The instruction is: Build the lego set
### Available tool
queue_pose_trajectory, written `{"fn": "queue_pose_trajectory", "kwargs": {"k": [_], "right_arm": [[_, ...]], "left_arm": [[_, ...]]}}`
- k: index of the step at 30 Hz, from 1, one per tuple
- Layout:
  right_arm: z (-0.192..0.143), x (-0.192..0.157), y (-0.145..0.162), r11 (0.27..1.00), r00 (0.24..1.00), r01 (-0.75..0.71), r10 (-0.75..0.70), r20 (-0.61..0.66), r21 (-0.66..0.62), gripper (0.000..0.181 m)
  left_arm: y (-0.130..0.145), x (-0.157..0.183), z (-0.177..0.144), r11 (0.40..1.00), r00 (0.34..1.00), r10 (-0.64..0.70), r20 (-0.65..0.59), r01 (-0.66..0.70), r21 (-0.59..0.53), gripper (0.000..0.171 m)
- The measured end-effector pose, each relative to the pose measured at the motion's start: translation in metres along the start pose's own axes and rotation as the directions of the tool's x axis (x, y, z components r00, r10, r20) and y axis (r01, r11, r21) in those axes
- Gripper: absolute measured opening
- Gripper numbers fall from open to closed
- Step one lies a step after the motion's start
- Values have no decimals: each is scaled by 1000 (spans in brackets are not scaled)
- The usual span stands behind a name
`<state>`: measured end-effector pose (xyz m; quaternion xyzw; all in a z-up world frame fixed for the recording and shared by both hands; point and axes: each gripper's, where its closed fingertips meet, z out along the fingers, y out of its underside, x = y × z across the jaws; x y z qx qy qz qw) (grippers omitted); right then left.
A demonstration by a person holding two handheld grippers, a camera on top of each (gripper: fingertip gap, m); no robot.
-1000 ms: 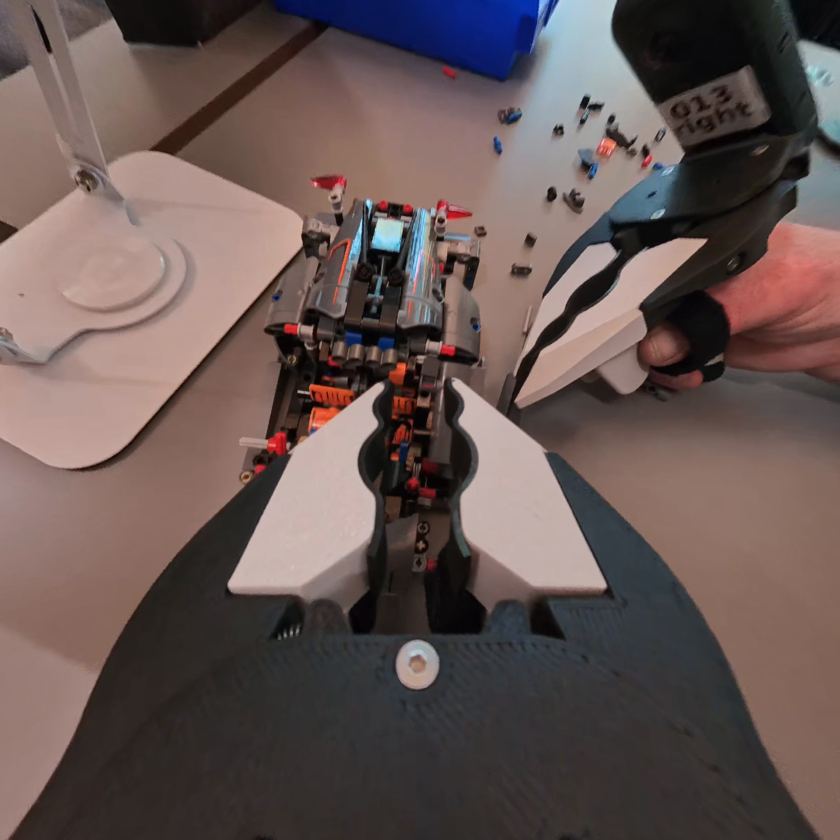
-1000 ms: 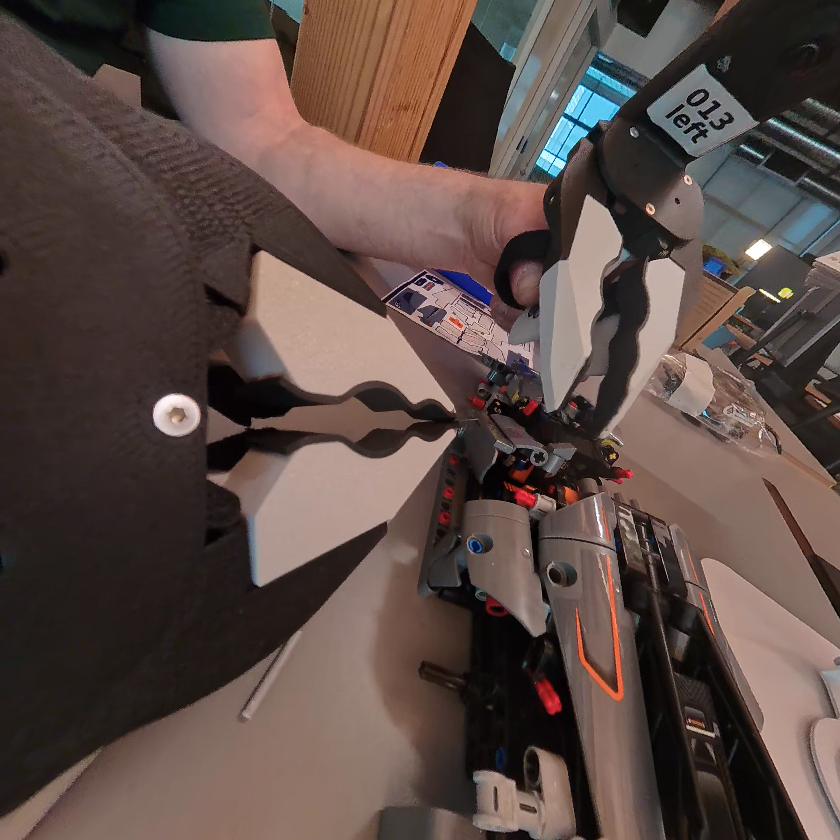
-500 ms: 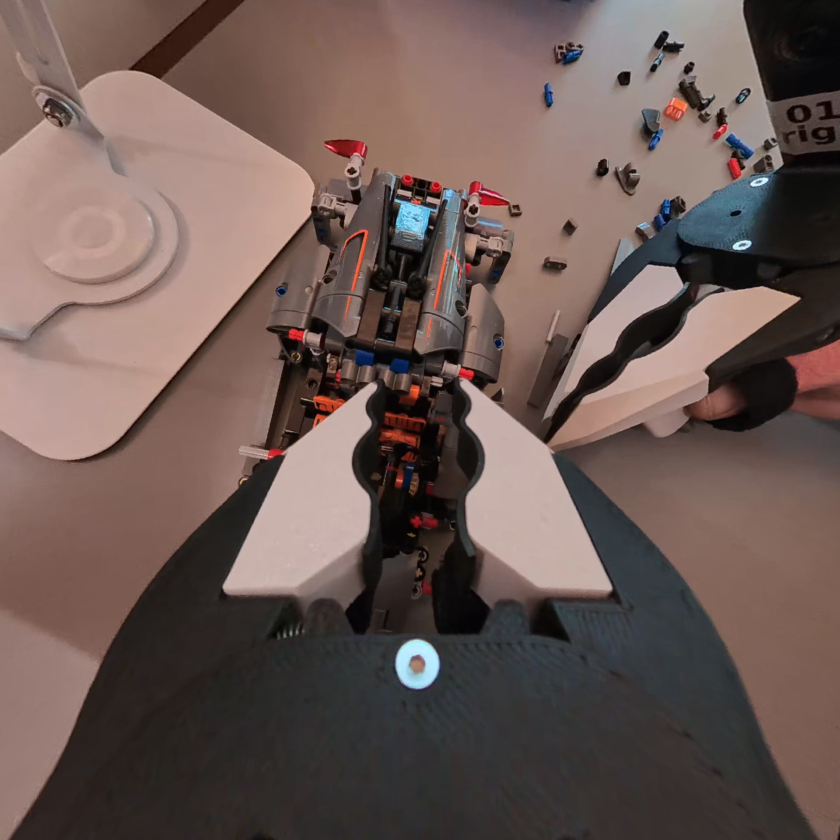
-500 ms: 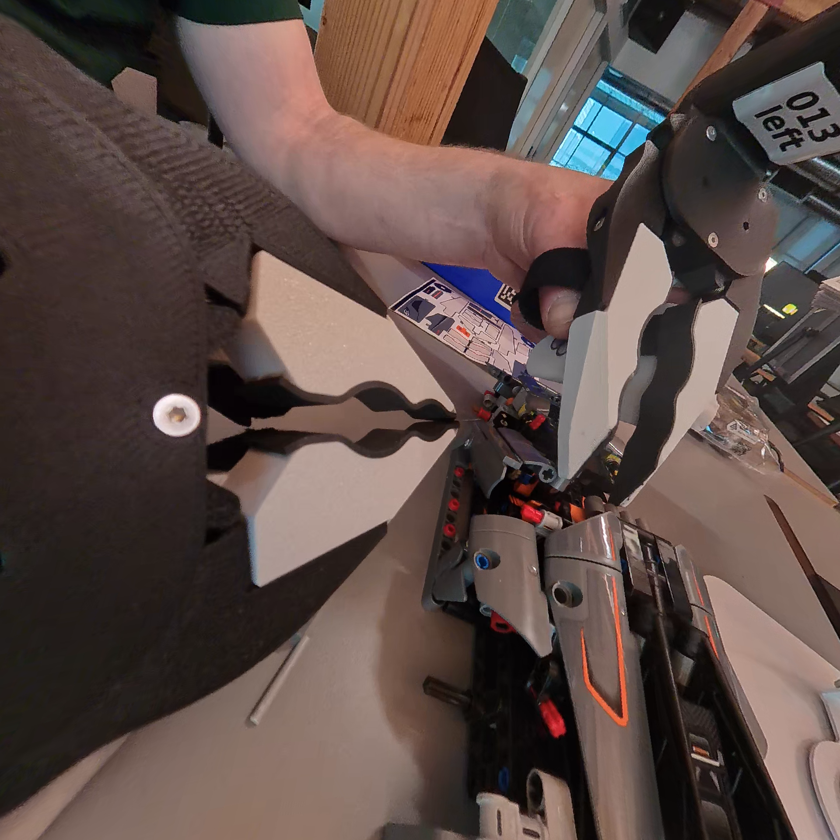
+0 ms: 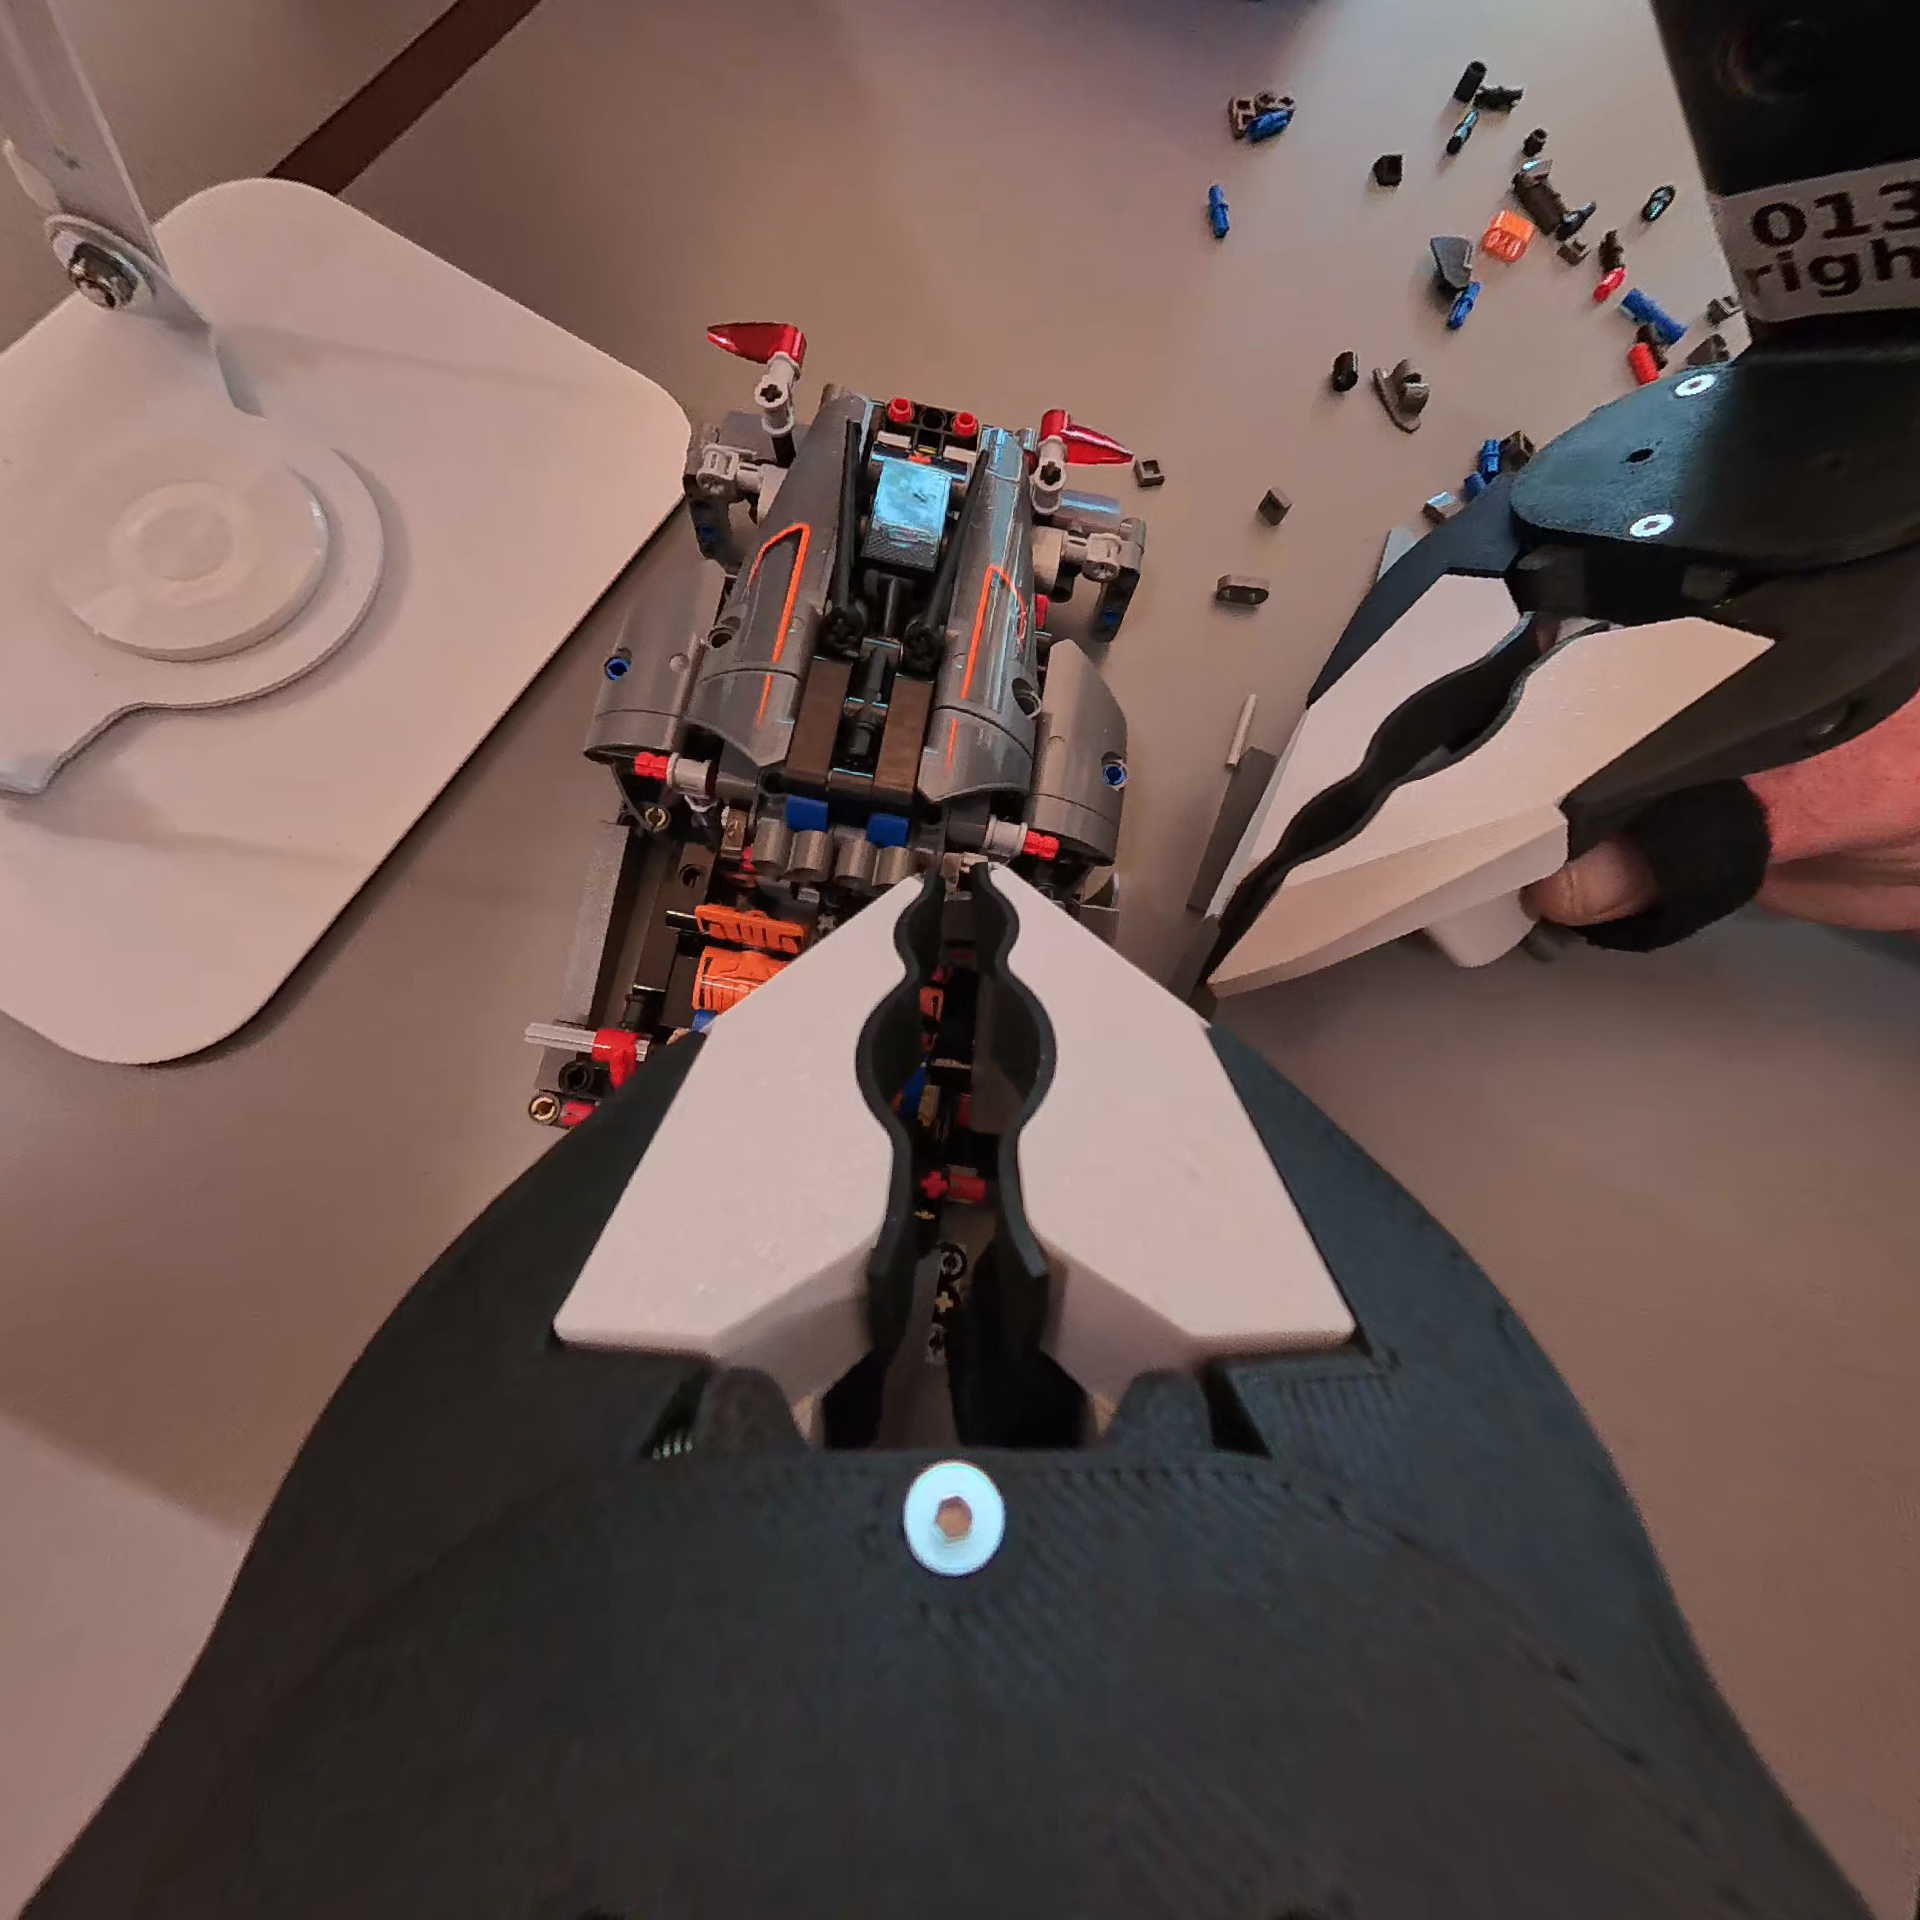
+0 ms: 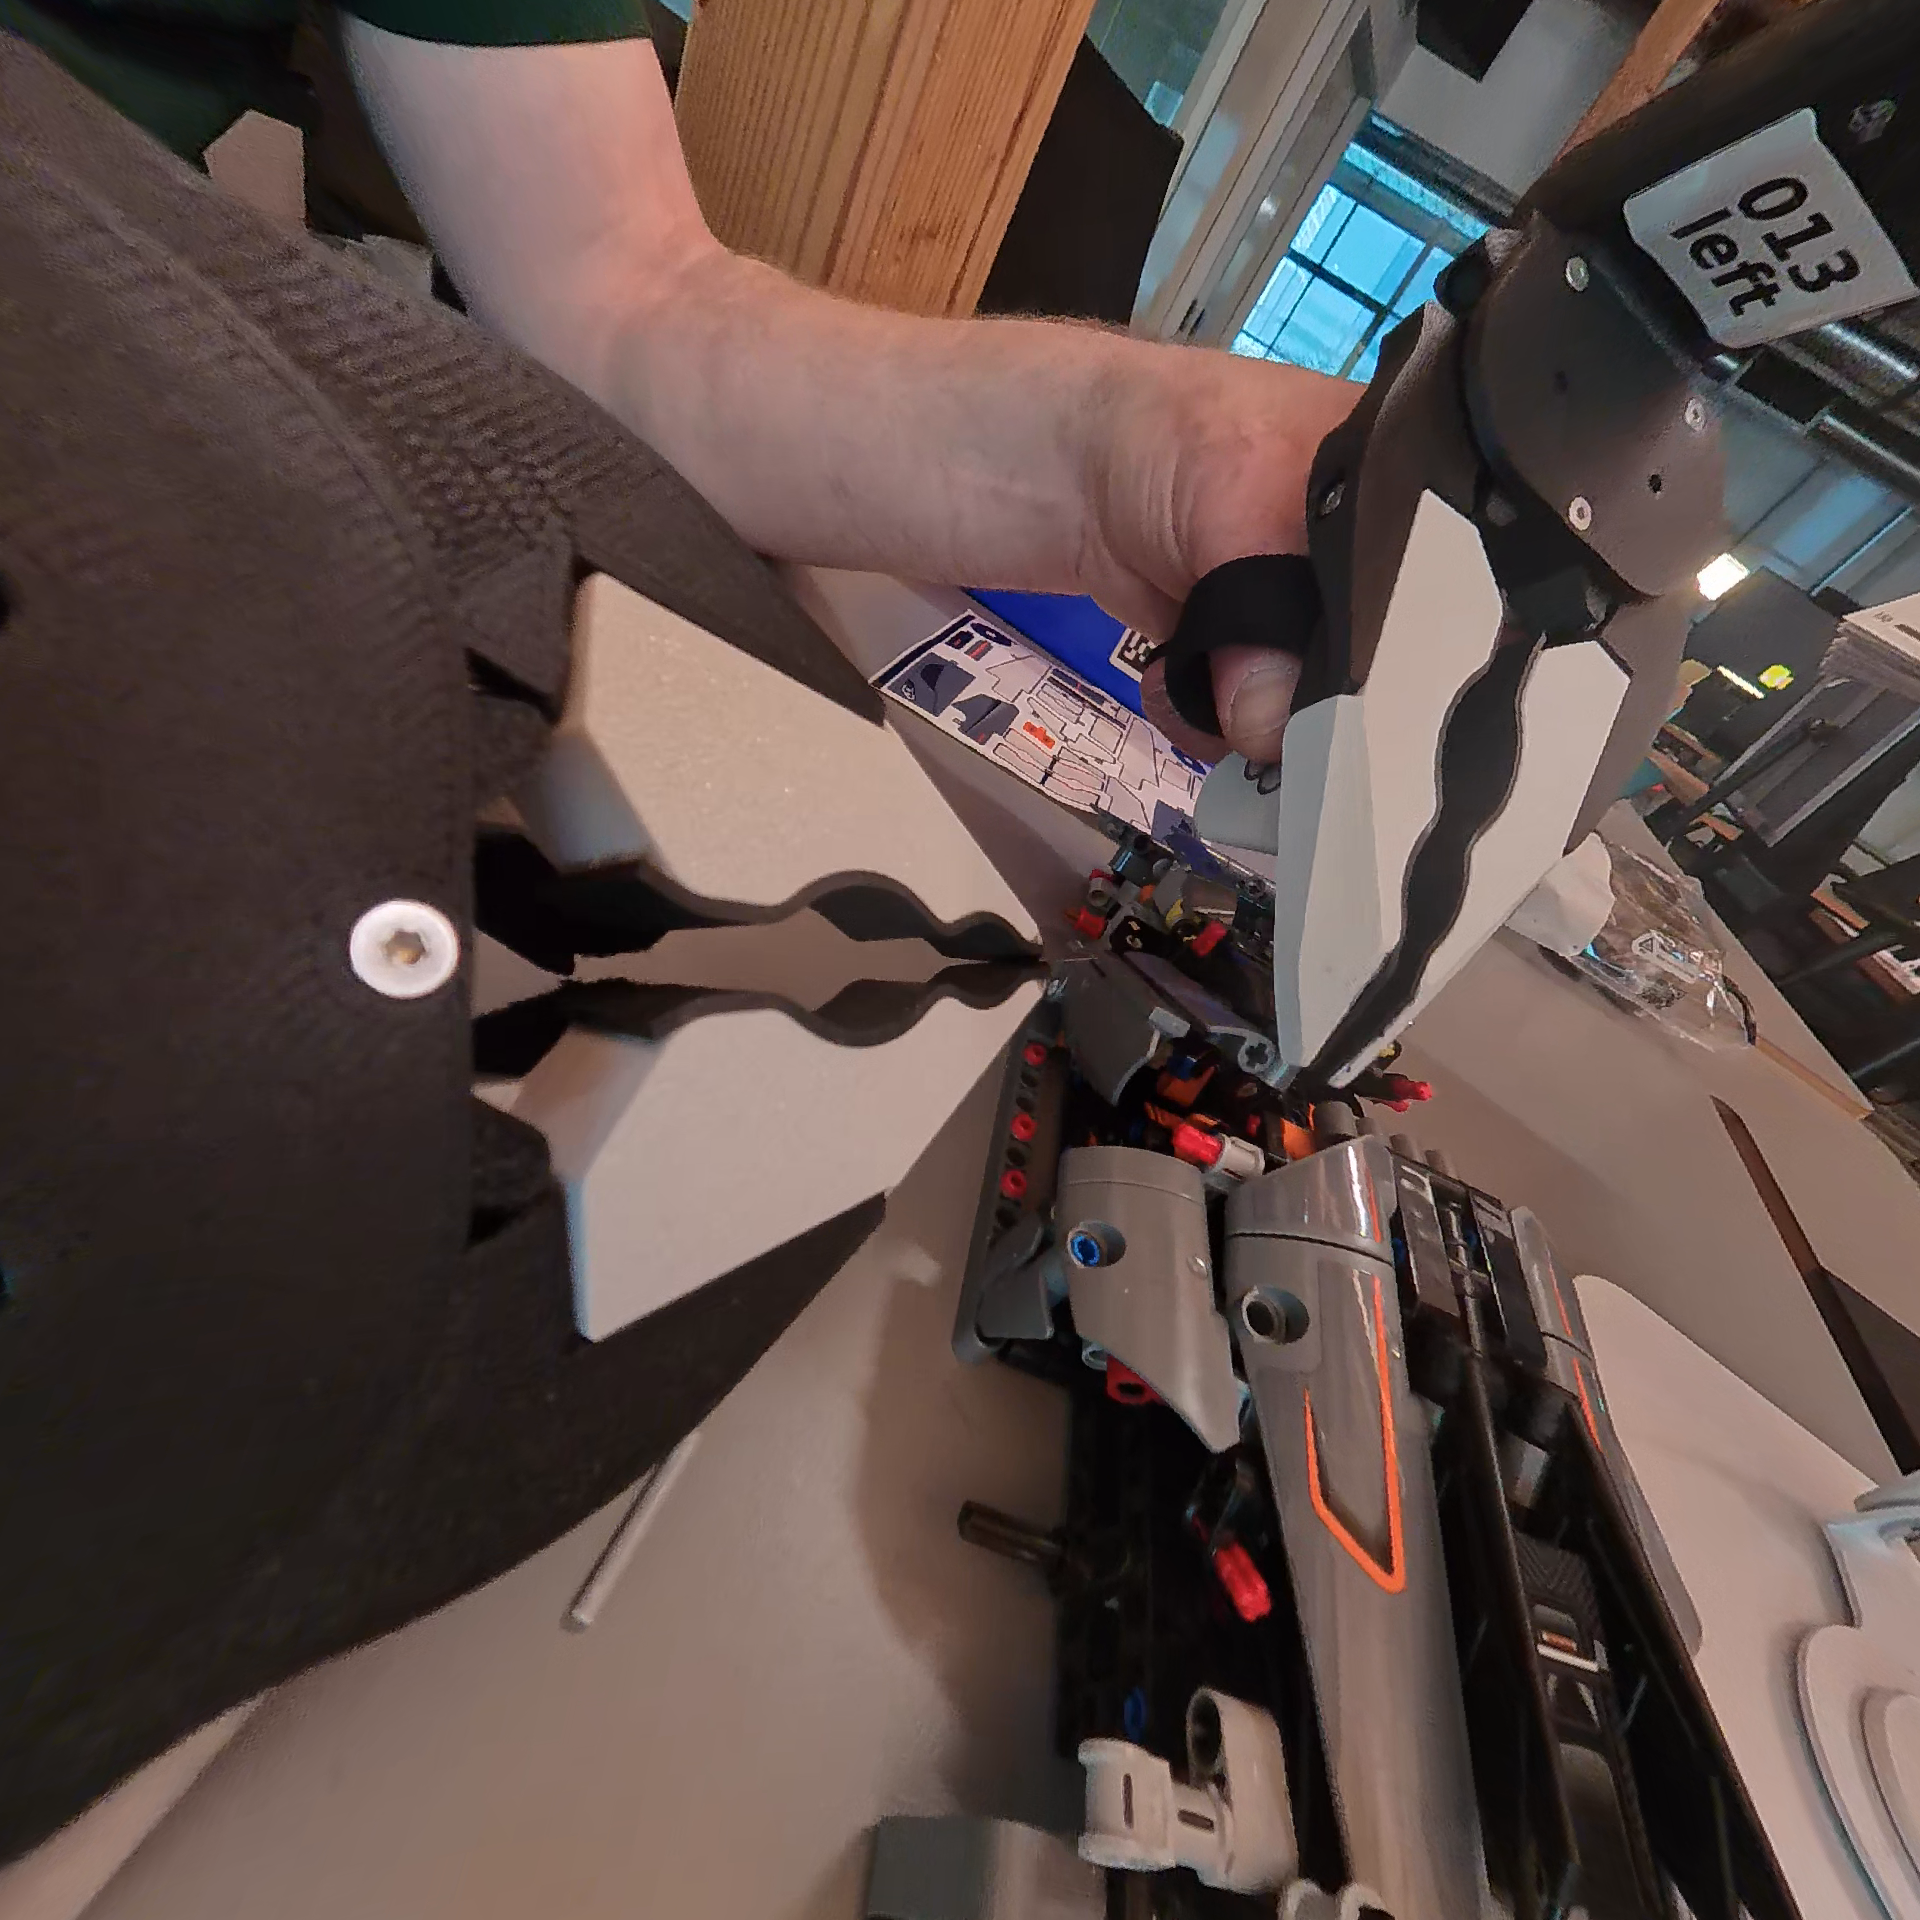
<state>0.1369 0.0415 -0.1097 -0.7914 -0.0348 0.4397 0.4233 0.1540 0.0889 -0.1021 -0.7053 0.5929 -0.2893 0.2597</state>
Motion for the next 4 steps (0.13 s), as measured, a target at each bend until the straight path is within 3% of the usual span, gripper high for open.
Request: {"fn": "queue_pose_trajectory", "kwargs": {"k": [4], "right_arm": [[2, 1, -3, 1000, 1000, 2, -2, -10, 13, 0]], "left_arm": [[0, -2, -2, 999, 999, -23, -33, 24, 21, 2]]}}
